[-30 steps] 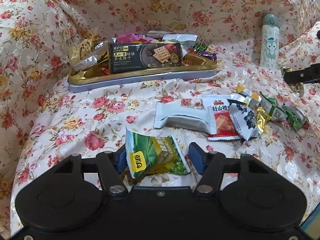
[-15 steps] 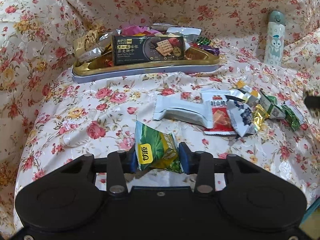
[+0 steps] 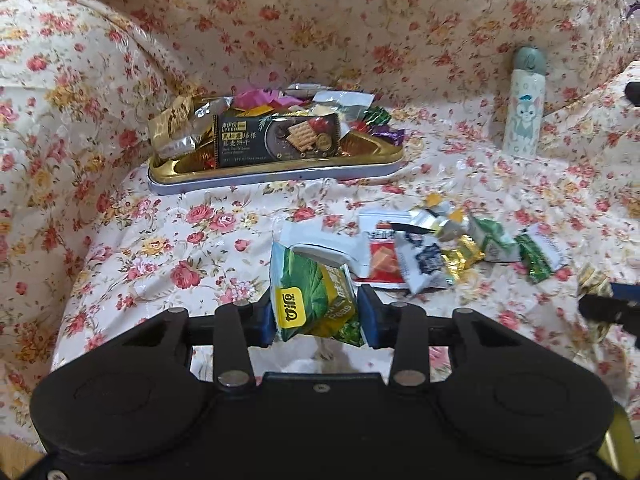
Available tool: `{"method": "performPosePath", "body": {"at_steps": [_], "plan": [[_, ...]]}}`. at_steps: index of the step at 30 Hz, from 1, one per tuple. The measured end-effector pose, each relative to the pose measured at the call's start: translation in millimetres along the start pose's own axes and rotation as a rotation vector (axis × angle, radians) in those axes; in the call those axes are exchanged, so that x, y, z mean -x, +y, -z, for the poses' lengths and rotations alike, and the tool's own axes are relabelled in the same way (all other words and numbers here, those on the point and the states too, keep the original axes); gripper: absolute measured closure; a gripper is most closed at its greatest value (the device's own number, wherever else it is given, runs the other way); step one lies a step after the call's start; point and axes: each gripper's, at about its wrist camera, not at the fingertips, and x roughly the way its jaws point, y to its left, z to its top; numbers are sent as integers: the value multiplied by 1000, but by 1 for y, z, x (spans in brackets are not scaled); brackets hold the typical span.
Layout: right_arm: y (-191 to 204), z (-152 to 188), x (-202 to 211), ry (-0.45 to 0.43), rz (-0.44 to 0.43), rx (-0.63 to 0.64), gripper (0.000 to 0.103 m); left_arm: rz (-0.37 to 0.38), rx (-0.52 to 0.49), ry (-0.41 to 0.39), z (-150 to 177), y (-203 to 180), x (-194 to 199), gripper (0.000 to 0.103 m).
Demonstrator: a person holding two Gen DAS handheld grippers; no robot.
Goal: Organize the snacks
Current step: 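Carry both held packets back over the empty gold tin tray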
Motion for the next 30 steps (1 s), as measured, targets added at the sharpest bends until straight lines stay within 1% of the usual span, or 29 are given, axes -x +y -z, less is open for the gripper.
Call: {"method": "performPosePath", "body": {"at_steps": [6, 14, 18, 23, 30], "plan": [[9, 13, 23, 4, -31, -3, 69, -22, -18, 17, 11, -16, 31, 55], [26, 33, 58, 5, -53, 9, 69, -9, 26, 69, 36, -23, 71, 55], [34, 47, 77, 12, -69, 12, 69, -17, 45, 119, 52, -25, 86, 55], [43, 64, 96, 64, -97, 14, 69, 1, 85, 205, 75, -25, 97, 55], [50, 96, 112, 179, -118, -12, 69, 66, 143, 292, 102, -27, 107, 55]]}}
